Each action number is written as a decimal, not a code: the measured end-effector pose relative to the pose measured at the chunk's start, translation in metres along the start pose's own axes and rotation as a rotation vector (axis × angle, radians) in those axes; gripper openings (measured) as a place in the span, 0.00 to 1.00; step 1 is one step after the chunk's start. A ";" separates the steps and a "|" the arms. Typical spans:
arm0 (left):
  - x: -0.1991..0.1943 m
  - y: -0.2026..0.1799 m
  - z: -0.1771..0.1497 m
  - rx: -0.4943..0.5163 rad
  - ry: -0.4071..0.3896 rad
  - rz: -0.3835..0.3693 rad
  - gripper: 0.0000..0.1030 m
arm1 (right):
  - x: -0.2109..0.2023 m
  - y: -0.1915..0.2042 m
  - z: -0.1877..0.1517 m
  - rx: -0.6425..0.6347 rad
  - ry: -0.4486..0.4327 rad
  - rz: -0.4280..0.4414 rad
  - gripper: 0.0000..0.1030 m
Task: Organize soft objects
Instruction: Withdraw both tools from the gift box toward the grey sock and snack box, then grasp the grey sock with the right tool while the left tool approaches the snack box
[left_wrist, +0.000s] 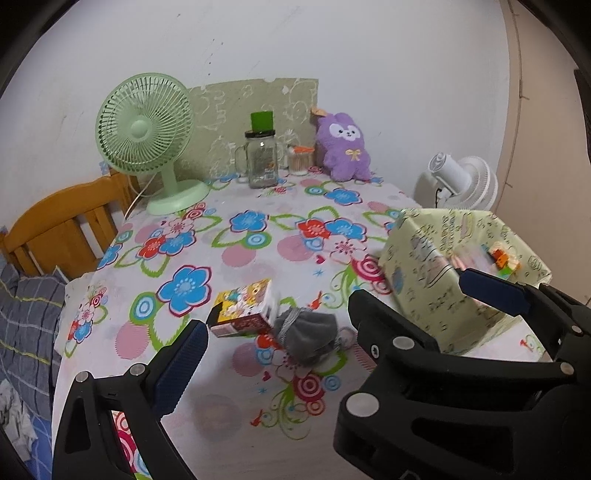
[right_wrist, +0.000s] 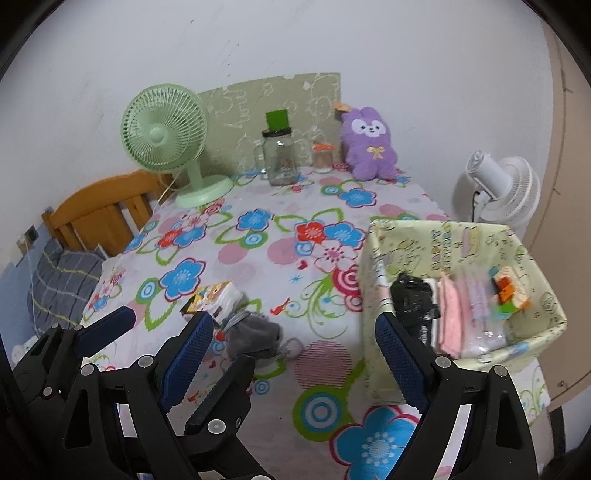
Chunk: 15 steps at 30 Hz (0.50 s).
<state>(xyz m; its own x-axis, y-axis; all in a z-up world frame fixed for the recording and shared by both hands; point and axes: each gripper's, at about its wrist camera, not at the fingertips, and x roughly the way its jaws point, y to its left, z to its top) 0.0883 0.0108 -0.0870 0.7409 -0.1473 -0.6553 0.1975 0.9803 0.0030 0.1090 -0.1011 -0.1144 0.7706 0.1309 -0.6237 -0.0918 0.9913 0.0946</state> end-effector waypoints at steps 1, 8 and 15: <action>0.001 0.001 -0.001 0.000 0.003 0.003 0.97 | 0.003 0.001 -0.001 -0.001 0.004 0.004 0.89; 0.015 0.013 -0.012 -0.007 0.041 0.028 0.97 | 0.022 0.011 -0.007 -0.032 0.040 0.021 0.89; 0.034 0.025 -0.022 -0.032 0.096 0.047 0.97 | 0.042 0.019 -0.013 -0.063 0.073 0.009 0.89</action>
<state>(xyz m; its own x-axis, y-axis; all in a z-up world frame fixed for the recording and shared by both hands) 0.1046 0.0330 -0.1255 0.6835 -0.0893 -0.7244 0.1420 0.9898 0.0120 0.1312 -0.0763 -0.1489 0.7218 0.1388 -0.6780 -0.1399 0.9887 0.0534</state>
